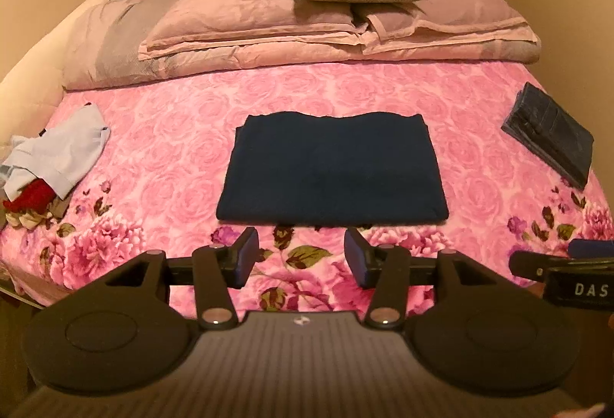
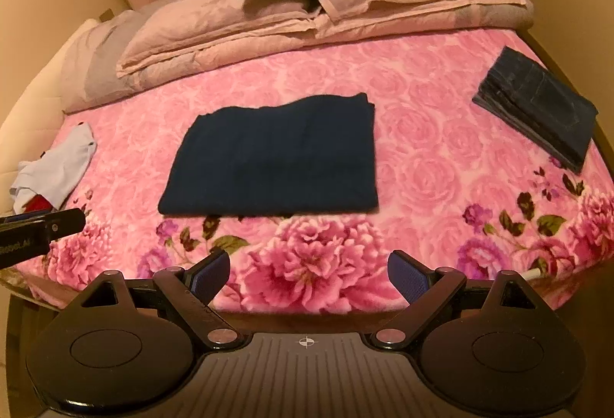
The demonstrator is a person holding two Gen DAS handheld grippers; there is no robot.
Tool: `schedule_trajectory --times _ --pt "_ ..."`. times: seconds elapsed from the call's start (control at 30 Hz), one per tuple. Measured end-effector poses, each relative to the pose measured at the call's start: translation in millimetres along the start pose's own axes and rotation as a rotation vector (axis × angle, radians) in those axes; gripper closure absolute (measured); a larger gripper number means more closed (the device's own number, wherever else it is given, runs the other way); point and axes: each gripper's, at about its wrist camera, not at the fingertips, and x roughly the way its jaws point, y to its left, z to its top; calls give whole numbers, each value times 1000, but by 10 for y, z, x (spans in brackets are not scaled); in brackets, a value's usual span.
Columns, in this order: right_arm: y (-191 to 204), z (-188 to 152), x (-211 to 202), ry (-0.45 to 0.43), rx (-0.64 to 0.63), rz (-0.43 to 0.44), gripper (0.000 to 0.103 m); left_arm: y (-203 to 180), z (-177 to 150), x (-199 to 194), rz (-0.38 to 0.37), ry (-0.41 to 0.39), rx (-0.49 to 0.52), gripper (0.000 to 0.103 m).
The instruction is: Fold clothes
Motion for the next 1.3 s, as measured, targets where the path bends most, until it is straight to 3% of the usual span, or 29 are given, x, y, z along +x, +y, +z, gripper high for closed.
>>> schedule_trajectory --times 0.33,0.93,1.3 --pt "264 2 134 54 -69 4 11 231 -36 7 28 24 -55 53" --pt "249 84 337 107 -71 2 11 245 -45 210 36 77 -69 52" --pt "390 231 574 132 -81 12 11 504 -9 452 40 117 -108 52"
